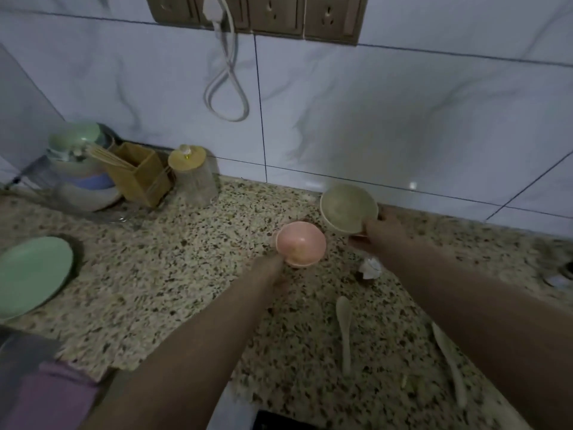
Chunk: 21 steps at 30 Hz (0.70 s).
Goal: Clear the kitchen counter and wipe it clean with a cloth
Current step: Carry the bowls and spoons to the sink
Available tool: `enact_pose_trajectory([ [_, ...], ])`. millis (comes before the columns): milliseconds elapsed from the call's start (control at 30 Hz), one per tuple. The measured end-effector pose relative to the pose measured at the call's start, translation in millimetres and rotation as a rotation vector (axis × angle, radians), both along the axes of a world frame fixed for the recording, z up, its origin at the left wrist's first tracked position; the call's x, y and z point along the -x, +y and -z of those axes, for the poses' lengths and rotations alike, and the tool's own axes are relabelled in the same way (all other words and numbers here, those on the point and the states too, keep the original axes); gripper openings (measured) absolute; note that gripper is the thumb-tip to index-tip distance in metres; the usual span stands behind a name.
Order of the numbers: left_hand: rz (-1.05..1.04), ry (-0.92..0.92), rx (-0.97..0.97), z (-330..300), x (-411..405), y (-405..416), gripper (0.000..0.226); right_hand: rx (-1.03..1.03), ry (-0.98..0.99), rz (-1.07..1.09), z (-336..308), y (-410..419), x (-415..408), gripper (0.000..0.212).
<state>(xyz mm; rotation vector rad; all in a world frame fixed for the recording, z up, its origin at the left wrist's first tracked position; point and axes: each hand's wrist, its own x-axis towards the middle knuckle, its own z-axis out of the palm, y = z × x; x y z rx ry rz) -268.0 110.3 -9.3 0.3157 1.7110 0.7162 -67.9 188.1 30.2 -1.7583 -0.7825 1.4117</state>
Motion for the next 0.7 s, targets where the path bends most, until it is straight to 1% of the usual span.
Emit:
enact_pose_trajectory([
  [67, 0.065, -0.091, -0.025, 5.5, 1.4, 16.7, 0.052, 0.019, -0.043, 0.036, 3.3, -1.9, 13.7, 0.045],
  [133, 0.140, -0.093, -0.067, 7.2, 1.8, 23.6, 0.051, 0.045, -0.060, 0.074, 5.7, -6.5, 20.6, 0.042],
  [200, 0.173, -0.092, 0.030, 16.7, 8.8, 24.5, 0.060, 0.057, -0.063, 0.097, 7.2, -9.4, 24.9, 0.037],
  [233, 0.163, -0.098, 0.075, 25.7, 12.0, 26.6, 0.061, 0.061, -0.049, 0.105, 7.5, -11.2, 26.1, 0.032],
  [300, 0.149, -0.108, 0.090, 35.0, 9.7, 32.9, 0.048, 0.057, -0.036, 0.125, 7.6, -12.8, 26.9, 0.025],
  [367, 0.157, -0.117, 0.002, 16.9, 1.1, 40.7, 0.033, 0.048, -0.061, 0.155, 8.0, -11.0, 26.4, 0.031],
  [400, 0.147, -0.083, -0.060, 8.1, -3.6, 46.4, 0.031, 0.046, -0.072, 0.162, 8.1, -10.4, 26.6, 0.035],
  [433, 0.136, -0.062, -0.092, -3.6, -6.8, 47.1, 0.034, 0.045, -0.077, 0.164, 8.4, -10.7, 26.2, 0.038],
  [467, 0.143, -0.091, -0.098, -8.5, -7.4, 47.1, 0.036, 0.043, -0.079, 0.163, 8.5, -11.2, 26.1, 0.040],
  [500, 0.207, -0.115, -0.061, -5.9, -4.8, 47.9, 0.038, 0.040, -0.079, 0.167, 7.5, -11.9, 25.7, 0.041],
  [600, 0.220, -0.036, 0.029, 8.7, 13.1, 41.6, 0.048, 0.036, -0.068, 0.168, 2.5, -14.8, 25.1, 0.044],
  [633, 0.224, -0.008, 0.014, 2.5, 14.5, 41.4, 0.048, 0.034, -0.063, 0.159, 0.0, -17.1, 25.1, 0.046],
  [700, 0.210, -0.030, -0.085, -13.4, 13.2, 39.9, 0.043, 0.025, -0.065, 0.136, -4.8, -23.0, 25.2, 0.047],
])
